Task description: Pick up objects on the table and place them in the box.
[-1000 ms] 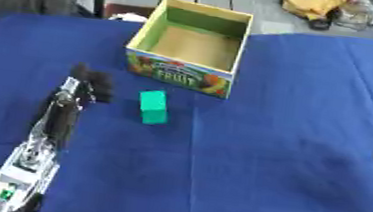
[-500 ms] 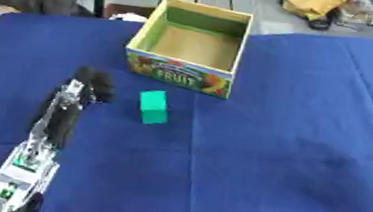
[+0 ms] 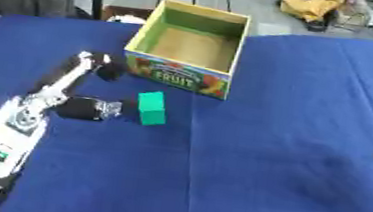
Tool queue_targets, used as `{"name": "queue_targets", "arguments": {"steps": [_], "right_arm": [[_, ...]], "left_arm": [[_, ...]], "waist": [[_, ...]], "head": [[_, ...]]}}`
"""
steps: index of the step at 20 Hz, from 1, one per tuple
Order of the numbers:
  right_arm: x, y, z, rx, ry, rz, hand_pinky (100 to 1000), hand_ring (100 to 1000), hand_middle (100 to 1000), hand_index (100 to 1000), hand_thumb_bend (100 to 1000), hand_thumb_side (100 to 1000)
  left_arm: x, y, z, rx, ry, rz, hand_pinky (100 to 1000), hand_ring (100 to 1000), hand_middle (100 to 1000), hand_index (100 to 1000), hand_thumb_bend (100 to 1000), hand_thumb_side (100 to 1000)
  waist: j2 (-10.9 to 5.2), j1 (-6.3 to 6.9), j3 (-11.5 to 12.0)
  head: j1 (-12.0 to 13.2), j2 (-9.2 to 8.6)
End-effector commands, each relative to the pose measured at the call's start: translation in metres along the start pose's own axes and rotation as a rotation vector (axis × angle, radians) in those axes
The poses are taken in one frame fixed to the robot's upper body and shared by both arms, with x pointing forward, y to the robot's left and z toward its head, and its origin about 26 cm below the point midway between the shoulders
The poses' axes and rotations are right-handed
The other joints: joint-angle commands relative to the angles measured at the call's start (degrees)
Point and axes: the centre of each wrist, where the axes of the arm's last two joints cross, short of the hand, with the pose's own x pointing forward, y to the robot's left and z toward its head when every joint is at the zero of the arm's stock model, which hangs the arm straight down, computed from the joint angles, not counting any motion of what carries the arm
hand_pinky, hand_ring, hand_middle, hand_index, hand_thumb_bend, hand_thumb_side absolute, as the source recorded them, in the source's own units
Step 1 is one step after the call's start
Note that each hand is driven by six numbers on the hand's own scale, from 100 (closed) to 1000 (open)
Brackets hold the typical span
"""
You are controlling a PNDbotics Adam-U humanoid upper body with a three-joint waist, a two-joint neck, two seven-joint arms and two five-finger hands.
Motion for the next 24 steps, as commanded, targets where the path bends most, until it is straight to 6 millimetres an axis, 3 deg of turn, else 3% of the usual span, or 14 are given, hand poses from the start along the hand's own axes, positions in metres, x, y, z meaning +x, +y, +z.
{"name": "queue_targets", "arguments": {"steps": [1, 4, 9, 24], "right_arm": [[0.007, -0.004, -0.003, 0.006, -0.027, 0.007, 420, 412, 521, 712, 340, 556], [0.007, -0.003, -0.003, 0.009, -0.026, 0.006, 420, 412, 521, 712, 340, 555], [0.007, -0.003, -0.003, 0.012, -0.025, 0.005, 420, 412, 521, 712, 340, 556], [0.007, -0.001, -0.004, 0.018, -0.029, -0.001, 419, 411, 520, 712, 341, 554]], "left_arm": [[0.003, 0.028, -0.004, -0.118, -0.014, -0.214, 691, 667, 654, 781, 745, 505], [0.001, 0.042, -0.012, -0.175, -0.007, -0.336, 691, 668, 657, 780, 776, 494], [-0.006, 0.039, -0.027, -0.227, 0.016, -0.423, 685, 662, 653, 774, 786, 485], [-0.030, -0.030, -0.059, -0.092, 0.124, -0.448, 672, 648, 641, 767, 766, 493]], "waist": [[-1.03, -0.04, -0.1], [-1.19, 0.04, -0.3], [-1.31, -0.06, -0.5], [-0.94, -0.17, -1.1]], "head": [[0.3, -0.01], [0.3, 0.08], [0.3, 0.07], [1.0, -0.14]]}}
